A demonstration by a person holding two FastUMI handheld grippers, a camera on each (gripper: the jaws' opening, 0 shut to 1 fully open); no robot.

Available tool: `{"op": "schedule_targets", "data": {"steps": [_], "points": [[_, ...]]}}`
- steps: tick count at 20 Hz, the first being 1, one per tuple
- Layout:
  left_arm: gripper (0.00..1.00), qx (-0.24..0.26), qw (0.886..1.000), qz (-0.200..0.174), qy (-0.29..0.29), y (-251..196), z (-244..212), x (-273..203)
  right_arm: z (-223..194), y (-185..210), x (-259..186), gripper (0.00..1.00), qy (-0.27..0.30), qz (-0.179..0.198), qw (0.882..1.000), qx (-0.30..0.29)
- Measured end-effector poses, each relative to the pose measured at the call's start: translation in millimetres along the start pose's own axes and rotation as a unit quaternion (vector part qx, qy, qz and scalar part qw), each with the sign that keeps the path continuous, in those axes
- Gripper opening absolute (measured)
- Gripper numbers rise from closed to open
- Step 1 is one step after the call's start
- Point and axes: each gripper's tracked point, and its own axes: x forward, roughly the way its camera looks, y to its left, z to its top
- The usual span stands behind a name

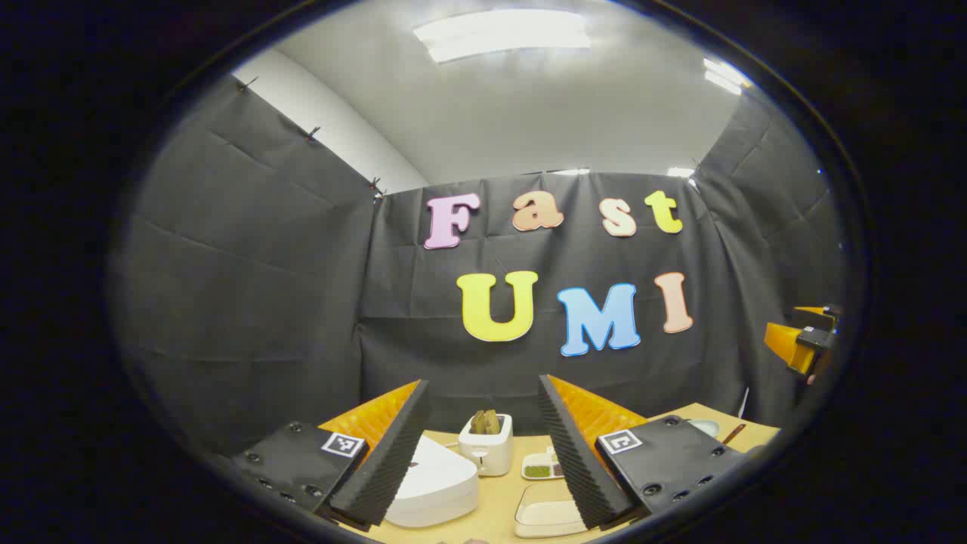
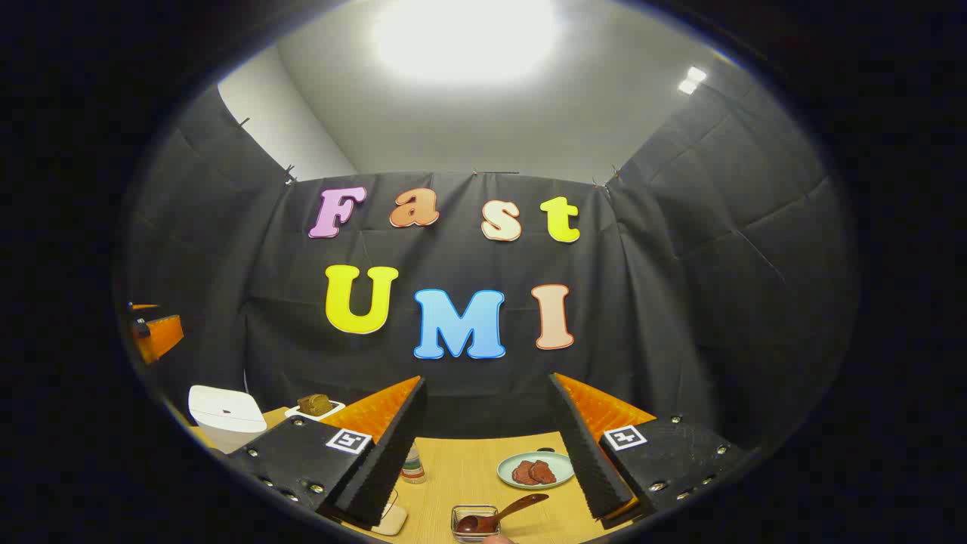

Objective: Close the left gripper, press the button to open the rice cooker; take a wooden spoon from the chopstick holder with the right hand, scoop a spoonful of rice and pour it into the rice cooker, then put the wooden spoon back into the chopstick holder.

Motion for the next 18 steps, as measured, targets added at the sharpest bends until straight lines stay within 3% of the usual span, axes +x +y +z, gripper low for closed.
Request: {"op": "schedule_targets", "data": {"steps": [9,18], "points": [[0.99,0.012,1.000,0.007,0.001,-0.9,-0.2,-3.8,-6.5,1.8,2.0,0.96,0.007,0.025,1.000,0.013],[0.99,0.001,1.000,0.005,-0.001,-0.7,0.7,-1.0,-0.6,0.3,-0.9,0.96,-0.001,0.013,1.000,0.011]]}}
